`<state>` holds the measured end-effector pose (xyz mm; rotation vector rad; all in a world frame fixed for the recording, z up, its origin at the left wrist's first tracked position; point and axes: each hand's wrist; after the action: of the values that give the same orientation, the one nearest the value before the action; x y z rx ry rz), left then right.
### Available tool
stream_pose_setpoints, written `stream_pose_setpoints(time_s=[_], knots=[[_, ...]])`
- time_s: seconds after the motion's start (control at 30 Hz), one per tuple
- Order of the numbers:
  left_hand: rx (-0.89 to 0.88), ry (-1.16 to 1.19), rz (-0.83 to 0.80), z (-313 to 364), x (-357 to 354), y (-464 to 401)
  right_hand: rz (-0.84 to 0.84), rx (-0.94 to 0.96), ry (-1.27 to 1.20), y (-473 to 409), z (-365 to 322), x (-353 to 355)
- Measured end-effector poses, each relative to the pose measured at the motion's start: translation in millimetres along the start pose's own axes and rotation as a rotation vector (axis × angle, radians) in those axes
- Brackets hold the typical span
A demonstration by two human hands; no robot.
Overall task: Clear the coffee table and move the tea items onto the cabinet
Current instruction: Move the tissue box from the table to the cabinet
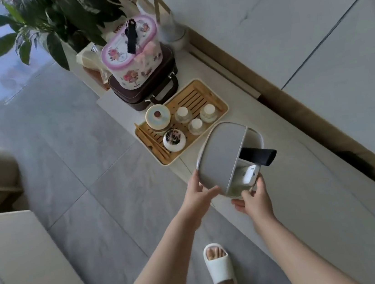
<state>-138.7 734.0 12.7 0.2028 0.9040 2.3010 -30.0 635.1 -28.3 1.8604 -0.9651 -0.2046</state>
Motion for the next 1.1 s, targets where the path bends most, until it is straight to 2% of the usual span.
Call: stream_pose_setpoints(time_s=[0.27, 0.7, 0.87, 1.03, 1.1], knots=[[0.088, 0.062, 0.018, -14, 2, -41, 0.005, -0.037, -0.139, -32, 4, -7], [0.059, 0.079, 0.031, -7, -1, -62, 0.025, -0.012, -0.327, -35, -1, -17], [0.058, 0.083, 0.095, 2, 9, -74, 0.05, 0.007, -0.352, -26, -7, -41], [0.062, 0.109, 0.122, 3, 16, -76, -0.059, -0.001, -0.351, -19, 0, -52], [0.079, 0.124, 0.134, 2, 19, -68, -0.057, -0.018, -0.264, -18, 3, -46]])
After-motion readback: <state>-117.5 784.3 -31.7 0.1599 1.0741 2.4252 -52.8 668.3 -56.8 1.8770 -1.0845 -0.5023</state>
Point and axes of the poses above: each hand's wrist, its own y-axis away from the middle knuckle, its own x-axis out of the back of the hand, z = x × y, and after that the axes turned 8 degrees about -x, right-handed
